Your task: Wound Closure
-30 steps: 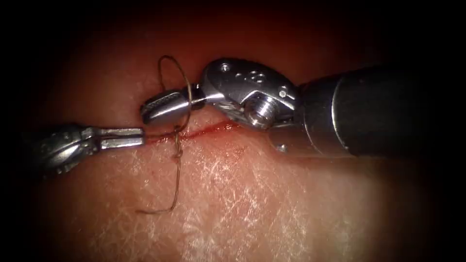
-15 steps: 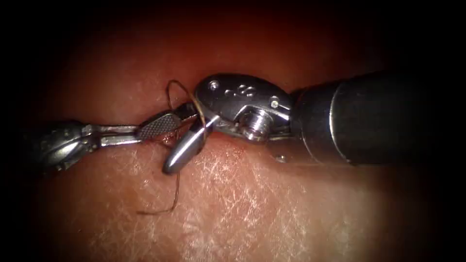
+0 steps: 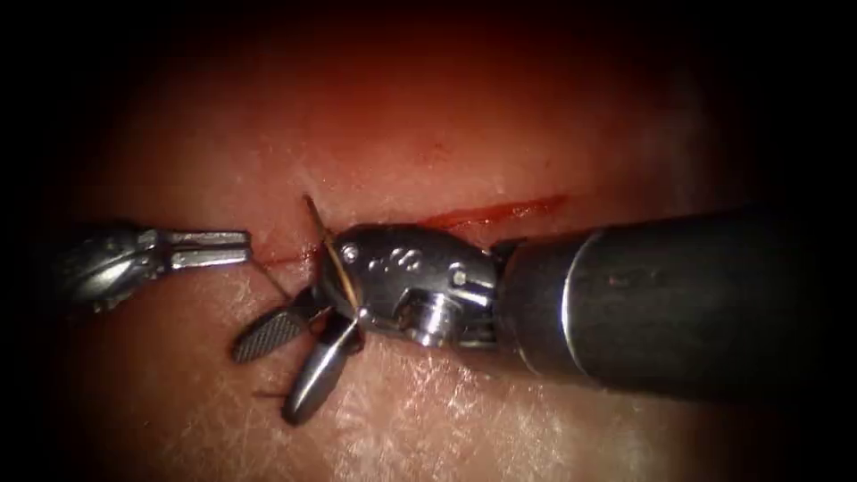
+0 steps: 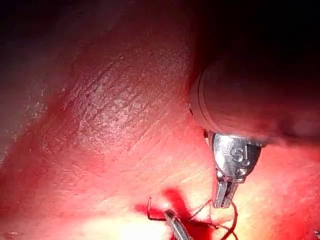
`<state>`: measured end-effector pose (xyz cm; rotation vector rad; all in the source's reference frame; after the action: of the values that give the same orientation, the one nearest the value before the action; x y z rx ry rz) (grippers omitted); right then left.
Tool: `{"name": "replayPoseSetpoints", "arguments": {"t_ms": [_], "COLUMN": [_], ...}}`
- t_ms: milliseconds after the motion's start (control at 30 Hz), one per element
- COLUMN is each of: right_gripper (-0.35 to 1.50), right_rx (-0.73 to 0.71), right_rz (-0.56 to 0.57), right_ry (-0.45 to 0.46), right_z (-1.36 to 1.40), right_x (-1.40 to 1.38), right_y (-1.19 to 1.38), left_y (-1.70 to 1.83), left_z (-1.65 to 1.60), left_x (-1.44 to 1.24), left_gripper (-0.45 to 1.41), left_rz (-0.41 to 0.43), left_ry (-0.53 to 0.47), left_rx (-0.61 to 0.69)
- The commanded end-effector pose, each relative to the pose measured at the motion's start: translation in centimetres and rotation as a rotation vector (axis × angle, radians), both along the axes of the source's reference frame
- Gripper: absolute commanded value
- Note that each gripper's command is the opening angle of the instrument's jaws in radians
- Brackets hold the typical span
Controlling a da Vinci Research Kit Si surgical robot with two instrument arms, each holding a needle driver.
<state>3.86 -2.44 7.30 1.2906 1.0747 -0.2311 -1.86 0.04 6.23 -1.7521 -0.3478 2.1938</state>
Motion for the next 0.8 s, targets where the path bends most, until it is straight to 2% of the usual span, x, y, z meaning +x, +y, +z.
{"name": "replayPoseSetpoints", "arguments": {"t_ms": [33, 233, 300, 333, 367, 433, 633, 767, 800], "right_gripper": [0.78, 0.74, 0.64, 0.44, 0.44, 0.07, 0.07, 0.09, 0.00], "right_rx": [-0.018, -0.116, -0.122, -0.138, -0.138, -0.196, -0.315, -0.326, -0.328], "right_rz": [-0.011, -0.027, -0.020, -0.023, -0.023, -0.041, -0.110, -0.129, -0.129], "right_ry": [-0.016, -0.089, -0.093, -0.082, -0.082, -0.050, 0.001, 0.011, 0.008], "right_z": [0.11, 0.27, 0.27, 0.25, 0.25, 0.23, 0.18, 0.20, 0.20], "right_x": [0.07, 0.05, 0.07, 0.09, 0.09, 0.13, 0.23, 0.24, 0.25], "right_y": [-0.07, -0.02, -0.03, -0.05, -0.05, -0.10, -0.41, -0.51, -0.51], "left_y": [-0.05, -0.07, -0.08, -0.08, -0.08, -0.08, -0.05, -0.05, -0.05], "left_z": [0.06, 0.04, 0.04, 0.03, 0.03, 0.01, -0.03, -0.04, -0.04], "left_x": [-0.06, -0.08, -0.08, -0.08, -0.08, -0.07, -0.01, -0.01, -0.01], "left_gripper": [-0.45, -0.45, -0.45, -0.45, -0.45, -0.45, -0.45, -0.45, -0.45], "left_rz": [0.000, 0.001, 0.001, 0.001, 0.001, 0.002, 0.005, 0.005, 0.005], "left_ry": [-0.001, 0.002, 0.002, 0.002, 0.002, 0.001, -0.002, -0.002, -0.001], "left_rx": [0.001, 0.002, 0.002, 0.002, 0.002, 0.003, 0.008, 0.008, 0.008]}}
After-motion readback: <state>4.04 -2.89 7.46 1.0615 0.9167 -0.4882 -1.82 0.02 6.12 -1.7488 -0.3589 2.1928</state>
